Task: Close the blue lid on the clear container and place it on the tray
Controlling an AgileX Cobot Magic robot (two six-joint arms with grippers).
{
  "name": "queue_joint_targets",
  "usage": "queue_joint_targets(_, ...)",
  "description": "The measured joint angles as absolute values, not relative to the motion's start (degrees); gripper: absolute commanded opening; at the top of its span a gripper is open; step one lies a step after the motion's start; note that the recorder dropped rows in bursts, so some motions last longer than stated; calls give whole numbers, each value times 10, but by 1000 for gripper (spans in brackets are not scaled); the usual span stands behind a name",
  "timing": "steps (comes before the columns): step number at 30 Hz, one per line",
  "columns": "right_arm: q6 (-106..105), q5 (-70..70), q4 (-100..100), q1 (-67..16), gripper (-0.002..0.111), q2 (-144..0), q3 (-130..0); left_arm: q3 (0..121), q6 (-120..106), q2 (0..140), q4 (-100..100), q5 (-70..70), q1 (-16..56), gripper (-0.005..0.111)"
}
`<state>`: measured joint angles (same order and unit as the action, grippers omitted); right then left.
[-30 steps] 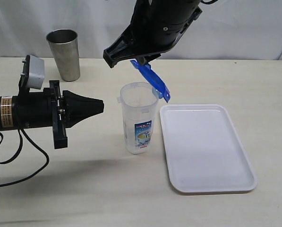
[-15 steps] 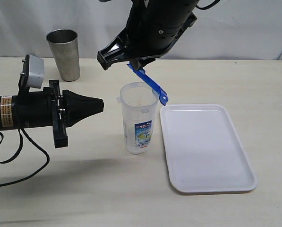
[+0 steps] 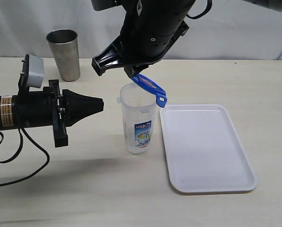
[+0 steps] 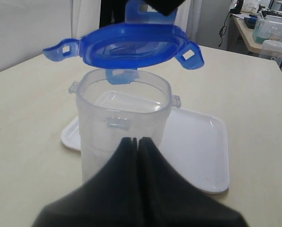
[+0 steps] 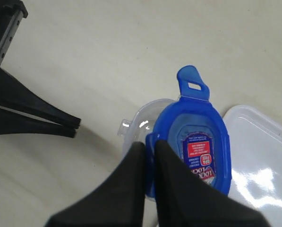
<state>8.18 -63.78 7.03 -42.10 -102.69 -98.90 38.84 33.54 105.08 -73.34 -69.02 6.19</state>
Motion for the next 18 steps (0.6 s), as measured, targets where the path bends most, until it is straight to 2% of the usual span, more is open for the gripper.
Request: queue_joint_targets(18,80,-630,47,-421,4,-1057,-989,388,335,1051,-733,-690,62,0)
